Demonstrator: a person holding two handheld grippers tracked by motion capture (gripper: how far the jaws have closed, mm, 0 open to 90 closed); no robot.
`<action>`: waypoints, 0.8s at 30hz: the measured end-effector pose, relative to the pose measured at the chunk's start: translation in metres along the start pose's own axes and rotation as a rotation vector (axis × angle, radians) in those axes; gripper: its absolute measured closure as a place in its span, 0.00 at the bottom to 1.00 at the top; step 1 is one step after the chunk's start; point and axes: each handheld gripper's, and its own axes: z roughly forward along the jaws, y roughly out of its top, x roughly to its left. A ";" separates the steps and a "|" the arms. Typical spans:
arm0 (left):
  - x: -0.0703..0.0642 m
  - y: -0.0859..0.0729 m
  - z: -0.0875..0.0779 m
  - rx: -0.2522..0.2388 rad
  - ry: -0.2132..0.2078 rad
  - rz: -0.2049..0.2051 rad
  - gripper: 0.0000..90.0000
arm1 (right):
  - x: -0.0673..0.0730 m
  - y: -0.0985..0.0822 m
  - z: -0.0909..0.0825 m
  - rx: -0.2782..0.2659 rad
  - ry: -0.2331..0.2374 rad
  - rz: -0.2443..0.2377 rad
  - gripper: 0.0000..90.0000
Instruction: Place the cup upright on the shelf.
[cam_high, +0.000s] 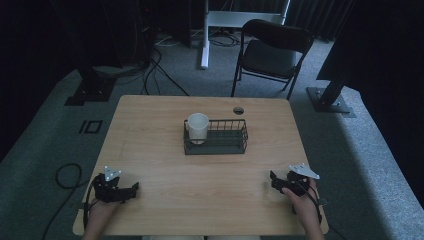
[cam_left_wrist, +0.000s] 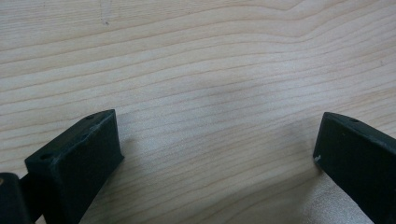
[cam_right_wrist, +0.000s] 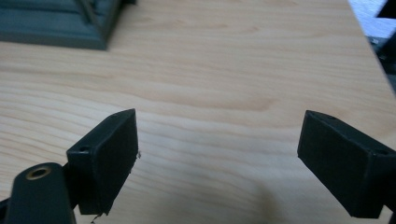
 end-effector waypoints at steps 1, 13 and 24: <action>0.000 0.000 0.000 0.000 0.000 0.000 0.01 | -0.001 -0.001 0.000 0.008 -0.005 0.002 0.13; 0.000 0.000 0.000 0.000 0.000 0.000 0.01 | -0.017 -0.014 -0.001 0.117 -0.022 0.001 0.13; 0.000 0.000 0.000 0.000 0.000 0.000 0.01 | -0.025 -0.020 -0.003 0.138 0.009 -0.019 0.13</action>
